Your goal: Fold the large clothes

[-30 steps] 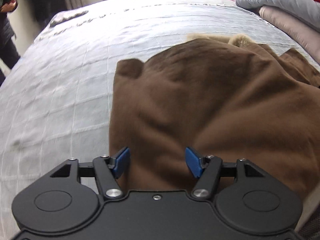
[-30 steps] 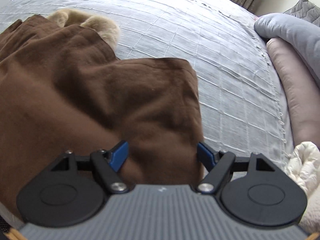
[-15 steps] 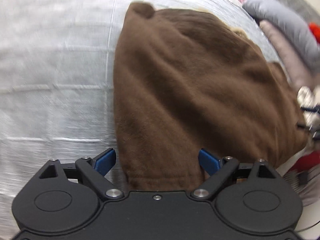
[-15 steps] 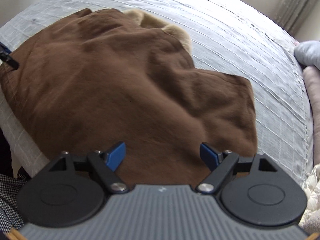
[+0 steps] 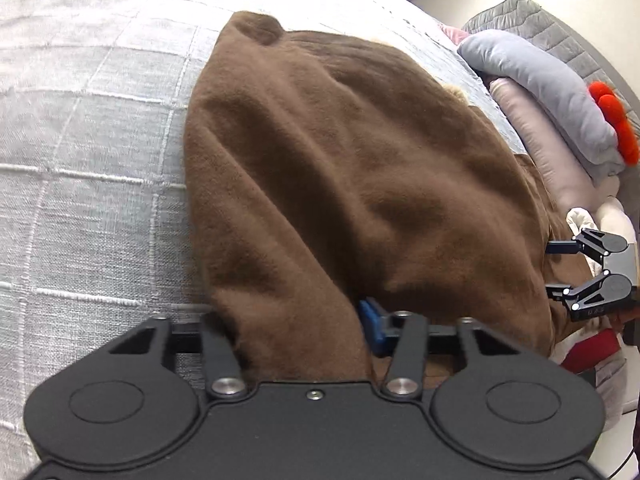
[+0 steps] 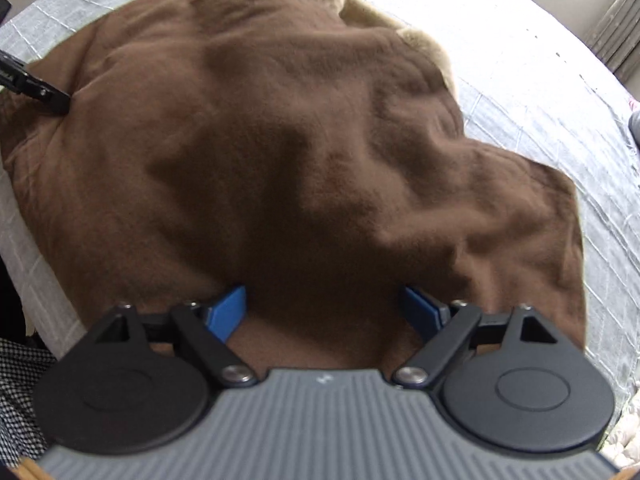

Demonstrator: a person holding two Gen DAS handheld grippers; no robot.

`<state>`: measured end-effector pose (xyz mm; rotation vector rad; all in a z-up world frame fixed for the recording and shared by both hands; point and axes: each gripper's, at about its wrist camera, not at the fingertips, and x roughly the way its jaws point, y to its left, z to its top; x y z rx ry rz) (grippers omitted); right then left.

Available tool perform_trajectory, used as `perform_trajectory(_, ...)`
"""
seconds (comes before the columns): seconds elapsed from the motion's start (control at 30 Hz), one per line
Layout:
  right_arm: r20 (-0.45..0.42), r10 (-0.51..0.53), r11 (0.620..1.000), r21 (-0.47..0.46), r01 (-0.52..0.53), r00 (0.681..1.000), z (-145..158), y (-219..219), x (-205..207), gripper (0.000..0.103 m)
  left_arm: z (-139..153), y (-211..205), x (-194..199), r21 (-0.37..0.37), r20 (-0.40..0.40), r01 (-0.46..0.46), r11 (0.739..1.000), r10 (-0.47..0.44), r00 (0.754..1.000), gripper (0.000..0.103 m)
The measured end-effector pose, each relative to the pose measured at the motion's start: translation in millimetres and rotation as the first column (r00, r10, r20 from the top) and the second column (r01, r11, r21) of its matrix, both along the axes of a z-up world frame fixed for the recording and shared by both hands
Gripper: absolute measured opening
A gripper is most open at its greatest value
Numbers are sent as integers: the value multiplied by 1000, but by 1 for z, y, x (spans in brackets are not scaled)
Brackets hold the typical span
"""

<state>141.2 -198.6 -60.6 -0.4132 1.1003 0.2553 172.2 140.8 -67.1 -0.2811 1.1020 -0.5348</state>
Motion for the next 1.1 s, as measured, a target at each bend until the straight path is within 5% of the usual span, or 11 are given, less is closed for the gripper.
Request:
perform_trajectory(0.1,-16,4,1000,-1,-4,1000,0,-1,4,86,14,-9,-3,11,23,-17,1000,16,1000,22)
perform_trajectory(0.3,-18,18,1000,-14,-18,1000,-3,0,7,86,55,-15,-16,-46,115,-33,998,38,993,16)
perform_trajectory(0.53,-9,19,1000,1,-19,1000,-3,0,3,86,124,-83,-27,-70,273,113,991,-90,958,15)
perform_trajectory(0.73,6,17,999,43,-17,1000,3,-9,-3,87,159,-170,-31,-48,355,278,959,-244,903,15)
perform_trajectory(0.87,14,-2,998,55,2,1000,13,-28,-13,86,155,-229,-36,-18,353,374,927,-344,870,15)
perform_trajectory(1.1,26,-162,985,67,160,986,27,-104,-40,87,102,-325,-33,45,247,480,876,-475,845,16)
